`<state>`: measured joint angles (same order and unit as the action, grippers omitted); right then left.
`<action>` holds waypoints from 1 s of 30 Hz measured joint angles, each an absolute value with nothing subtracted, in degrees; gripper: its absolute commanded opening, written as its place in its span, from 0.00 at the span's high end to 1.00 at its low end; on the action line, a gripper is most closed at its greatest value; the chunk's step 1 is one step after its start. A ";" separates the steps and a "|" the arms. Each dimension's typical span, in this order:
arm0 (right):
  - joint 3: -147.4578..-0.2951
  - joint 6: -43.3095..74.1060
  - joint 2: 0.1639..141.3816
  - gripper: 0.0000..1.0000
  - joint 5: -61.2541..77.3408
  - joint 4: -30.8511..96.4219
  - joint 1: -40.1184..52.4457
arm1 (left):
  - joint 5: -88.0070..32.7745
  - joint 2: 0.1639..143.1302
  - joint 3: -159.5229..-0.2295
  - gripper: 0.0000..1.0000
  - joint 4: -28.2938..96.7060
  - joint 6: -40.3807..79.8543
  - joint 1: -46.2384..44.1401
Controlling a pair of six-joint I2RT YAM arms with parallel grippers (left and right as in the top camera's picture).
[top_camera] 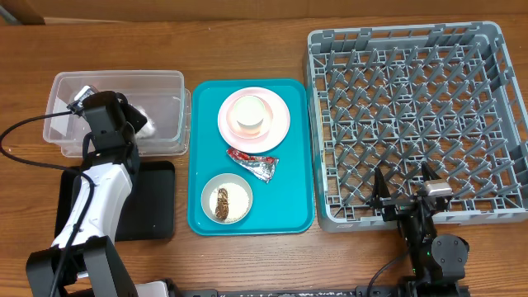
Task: Sort waste into correct bins and load items into the dishwasher
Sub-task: 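Carry the tissue left and drop it into the clear plastic bin, then move the left gripper to the red-and-silver wrapper and grasp it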
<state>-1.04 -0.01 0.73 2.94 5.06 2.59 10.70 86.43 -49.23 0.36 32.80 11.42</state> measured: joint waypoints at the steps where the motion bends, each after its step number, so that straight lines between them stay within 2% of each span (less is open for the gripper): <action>1: -1.04 0.01 0.73 0.00 2.96 5.08 2.61 | 10.72 86.43 -49.23 0.48 0.36 32.53 11.42; 8: -1.04 0.01 0.73 0.00 2.94 5.06 2.59 | 8.05 86.08 -49.76 0.45 2.48 29.17 11.42; 11: -1.04 0.01 0.73 0.00 2.96 5.06 2.59 | 2.07 83.94 -51.79 0.46 9.56 28.27 11.46; 14: -1.04 -0.01 0.73 0.00 2.94 5.06 2.59 | -5.61 79.96 -54.68 0.41 17.28 28.73 11.51; 18: -1.04 0.01 0.73 0.00 2.94 5.04 2.59 | -15.64 74.50 -58.08 0.39 25.98 29.67 10.57; 23: -1.04 -0.01 0.73 0.00 2.94 5.06 2.59 | -22.31 72.82 -58.54 0.41 35.92 29.98 4.01; 30: -1.04 -0.01 0.73 0.00 2.94 5.06 2.59 | -17.72 74.76 -58.54 0.41 37.50 30.02 -9.47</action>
<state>-1.04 -0.01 0.73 2.94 5.06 2.59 -17.72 74.76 -58.54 37.50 30.02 -9.47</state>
